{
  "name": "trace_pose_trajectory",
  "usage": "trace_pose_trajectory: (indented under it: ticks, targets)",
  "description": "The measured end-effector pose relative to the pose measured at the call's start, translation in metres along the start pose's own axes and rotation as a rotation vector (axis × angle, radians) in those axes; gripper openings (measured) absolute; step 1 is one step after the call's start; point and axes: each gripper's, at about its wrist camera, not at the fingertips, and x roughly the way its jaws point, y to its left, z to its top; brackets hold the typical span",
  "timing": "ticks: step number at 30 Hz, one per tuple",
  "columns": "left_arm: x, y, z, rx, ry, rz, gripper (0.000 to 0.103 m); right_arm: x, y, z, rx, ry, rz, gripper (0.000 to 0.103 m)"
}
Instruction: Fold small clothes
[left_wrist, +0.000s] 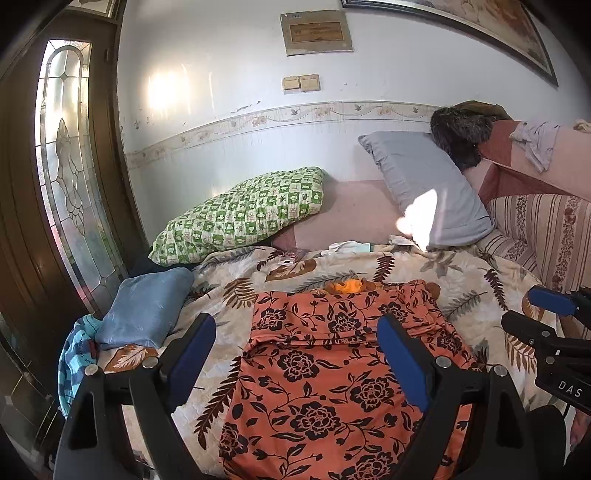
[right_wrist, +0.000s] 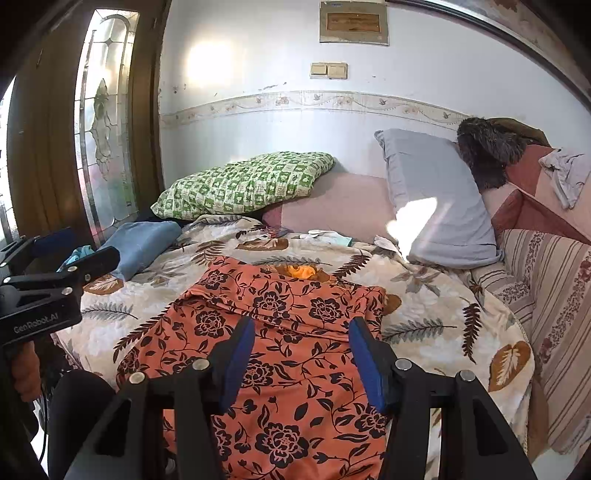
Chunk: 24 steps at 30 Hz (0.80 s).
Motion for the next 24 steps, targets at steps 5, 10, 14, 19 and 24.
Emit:
trace_pose_trajectory:
  ticks: [5,10,14,19,24]
  targets:
    - [-0.003,-0.002,0.0,0.001,-0.004,-0.001,0.089,-0.005,0.0,0.0,0.006,-0.007,0.001,0.057]
    - [-0.005,-0.002,-0.001,-0.001,-0.001,0.0,0.089,-0.005,0.0,0.0,0.007,-0.006,0.0,0.057]
    - [-0.005,-0.001,-0.002,0.001,0.006,0.007,0.089,-0.005,0.0,0.0,0.006,-0.005,-0.002,0.057]
    - [0.011,0.002,-0.02,0.029,0.087,0.004,0.09,-0.004,-0.009,-0.007,0.022,0.028,-0.003,0.06]
    - [0.058,0.027,-0.084,0.003,0.331,0.03,0.09,0.007,-0.047,-0.041,0.119,0.145,0.009,0.063]
